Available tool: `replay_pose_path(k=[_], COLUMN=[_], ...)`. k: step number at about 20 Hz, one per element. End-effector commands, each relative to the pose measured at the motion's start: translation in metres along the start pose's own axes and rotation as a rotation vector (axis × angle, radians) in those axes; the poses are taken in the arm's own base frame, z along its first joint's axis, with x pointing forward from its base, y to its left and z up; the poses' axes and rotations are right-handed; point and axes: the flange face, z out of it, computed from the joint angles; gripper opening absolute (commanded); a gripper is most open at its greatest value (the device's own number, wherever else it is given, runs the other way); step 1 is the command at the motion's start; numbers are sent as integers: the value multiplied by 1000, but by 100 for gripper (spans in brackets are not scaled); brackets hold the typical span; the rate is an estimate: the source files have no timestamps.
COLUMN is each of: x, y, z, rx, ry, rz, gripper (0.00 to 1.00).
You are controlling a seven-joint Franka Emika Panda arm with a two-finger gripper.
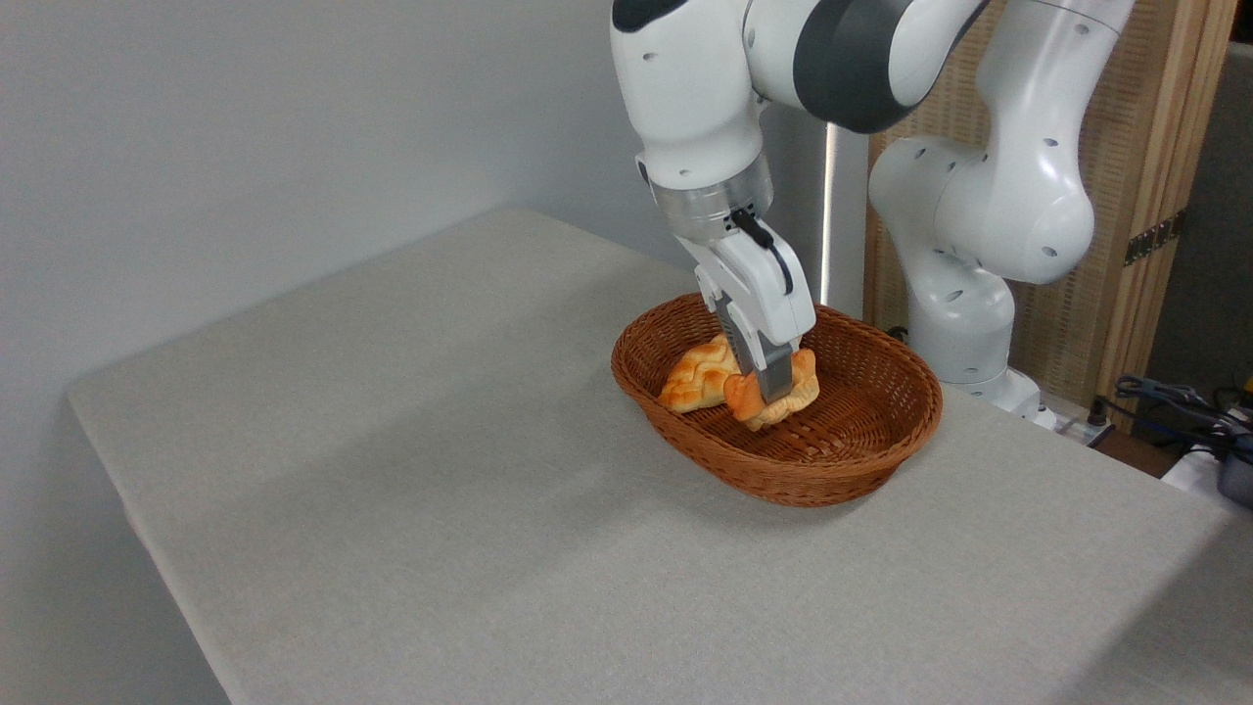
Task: Put bread into the basket
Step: 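Lift the bun and carry it over the wicker basket, then lower the bun into the basket beside the braided loaf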
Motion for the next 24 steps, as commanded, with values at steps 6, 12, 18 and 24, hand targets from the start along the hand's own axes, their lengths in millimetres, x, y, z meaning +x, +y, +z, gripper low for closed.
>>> replay_pose_path(k=[6, 12, 18, 24], x=[-3, -9, -9, -5], y=[-4, -7, -7, -7], z=[25, 22, 19, 13], rx=[-20, -6, -4, 7], ry=[-20, -35, -34, -30], rz=[15, 10, 8, 16], gripper=[79, 100, 100, 100])
